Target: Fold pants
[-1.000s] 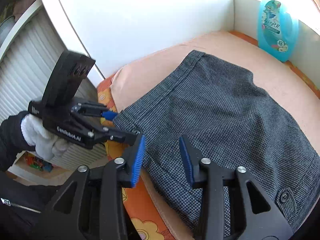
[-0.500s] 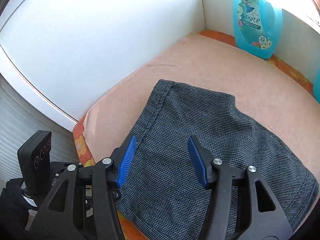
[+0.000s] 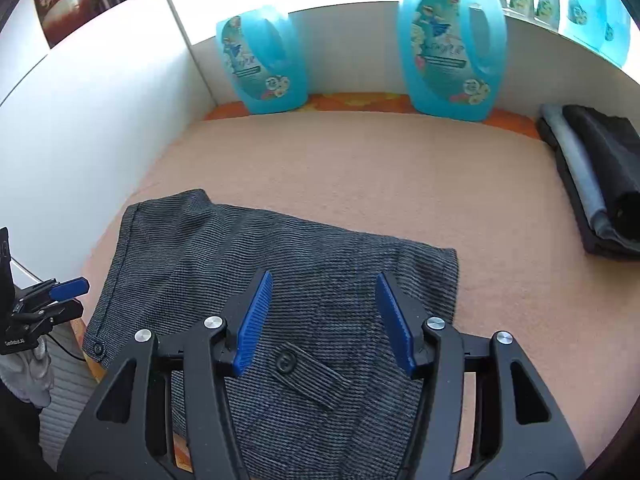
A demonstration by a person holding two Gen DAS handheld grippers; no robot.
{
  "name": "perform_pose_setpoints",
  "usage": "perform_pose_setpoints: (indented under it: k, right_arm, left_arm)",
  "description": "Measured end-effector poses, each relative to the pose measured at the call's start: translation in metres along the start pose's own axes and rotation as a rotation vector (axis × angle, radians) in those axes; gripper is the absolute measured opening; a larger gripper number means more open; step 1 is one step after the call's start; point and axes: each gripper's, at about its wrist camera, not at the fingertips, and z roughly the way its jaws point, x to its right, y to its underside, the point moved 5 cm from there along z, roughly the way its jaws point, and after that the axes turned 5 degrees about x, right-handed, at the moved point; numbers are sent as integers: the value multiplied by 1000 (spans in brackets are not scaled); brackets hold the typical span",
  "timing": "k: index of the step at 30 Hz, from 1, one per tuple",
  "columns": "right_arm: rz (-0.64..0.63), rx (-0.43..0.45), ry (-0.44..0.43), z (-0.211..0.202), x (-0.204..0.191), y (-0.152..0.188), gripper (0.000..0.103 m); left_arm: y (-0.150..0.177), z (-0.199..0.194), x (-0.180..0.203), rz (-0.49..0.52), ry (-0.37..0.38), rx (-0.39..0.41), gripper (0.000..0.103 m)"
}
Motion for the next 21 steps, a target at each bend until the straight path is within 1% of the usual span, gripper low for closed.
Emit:
perform_pose_setpoints:
  k: [3, 5, 6, 8, 10, 13, 18, 21]
  right_arm:
    - [84, -17, 3, -5, 33, 20, 57]
    - [128, -25, -4, -6, 48, 32, 57]
    - [142, -23, -10, -7, 54, 37, 57]
    - [168, -25, -19, -6, 62, 45, 57]
    - [197, -29, -40, -3, 68, 51, 57]
    - [241, -40, -83, 1, 72, 59, 57]
    - [243, -56, -122, 2, 67, 71, 57]
    - [262, -71, -129, 1, 67, 80, 57]
  left_arm:
    - [-13, 34, 18, 21, 52, -19, 48]
    - [-21, 55, 27, 16, 87, -35, 48]
    - [-24, 65, 31, 32, 90, -41, 48]
    - [-26, 80, 34, 64, 71, -54, 48]
    - [-24, 92, 31, 49, 76, -84, 48]
    - [-18, 105, 19, 30, 49, -112, 48]
    - [-2, 115, -2, -17, 46, -168, 47]
    - [3, 113, -1, 2, 42, -164, 47]
